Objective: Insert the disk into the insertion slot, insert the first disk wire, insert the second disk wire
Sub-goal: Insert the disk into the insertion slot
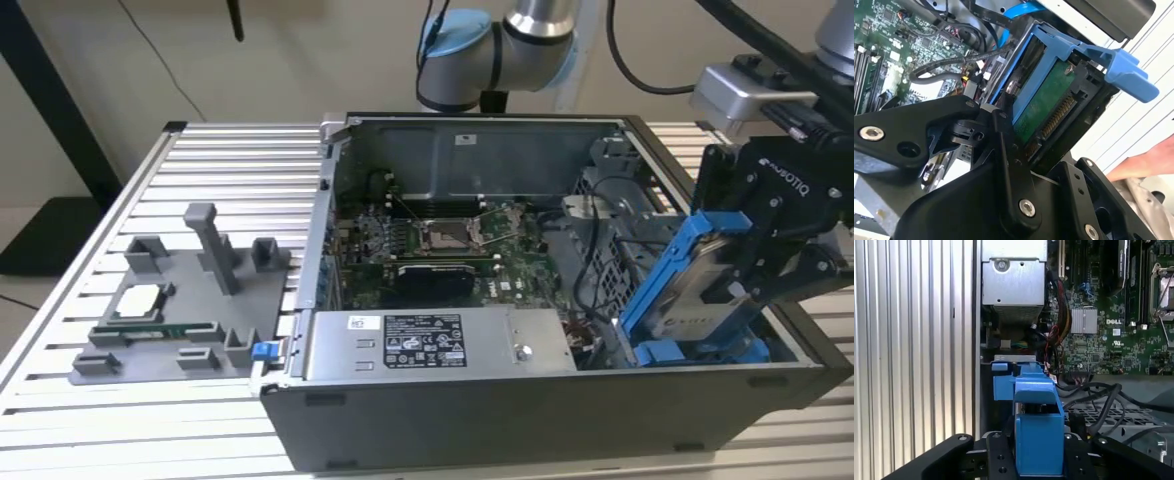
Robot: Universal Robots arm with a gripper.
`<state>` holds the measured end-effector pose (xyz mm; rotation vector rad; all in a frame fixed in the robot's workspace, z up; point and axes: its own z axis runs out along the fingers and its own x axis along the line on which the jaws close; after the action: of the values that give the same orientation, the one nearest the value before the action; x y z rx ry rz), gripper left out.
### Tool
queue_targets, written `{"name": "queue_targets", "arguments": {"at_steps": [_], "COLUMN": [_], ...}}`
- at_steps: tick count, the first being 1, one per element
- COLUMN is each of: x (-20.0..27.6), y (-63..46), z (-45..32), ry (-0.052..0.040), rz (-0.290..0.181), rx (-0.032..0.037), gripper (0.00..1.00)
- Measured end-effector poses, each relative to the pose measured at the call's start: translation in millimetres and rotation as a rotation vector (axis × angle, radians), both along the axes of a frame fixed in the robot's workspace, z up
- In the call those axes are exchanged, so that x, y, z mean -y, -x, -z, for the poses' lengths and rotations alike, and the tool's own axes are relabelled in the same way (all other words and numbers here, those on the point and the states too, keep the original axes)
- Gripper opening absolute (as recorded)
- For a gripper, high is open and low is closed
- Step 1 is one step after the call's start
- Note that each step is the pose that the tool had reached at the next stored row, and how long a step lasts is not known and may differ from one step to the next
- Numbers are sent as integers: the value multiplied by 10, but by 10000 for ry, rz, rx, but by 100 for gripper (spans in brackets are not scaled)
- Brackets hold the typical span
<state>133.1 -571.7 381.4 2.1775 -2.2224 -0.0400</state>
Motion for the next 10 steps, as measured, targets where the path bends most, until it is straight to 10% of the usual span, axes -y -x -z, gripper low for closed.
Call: {"name": "queue_targets", "arguments": {"at_steps": [8,9,10], "x": [0,0,0], "y": [0,1,0], "z": [17,17,18], "ry": [1,2,1], "rz": [1,1,1], "rx": [-2,-2,-1], "gripper": [0,100,100]}}
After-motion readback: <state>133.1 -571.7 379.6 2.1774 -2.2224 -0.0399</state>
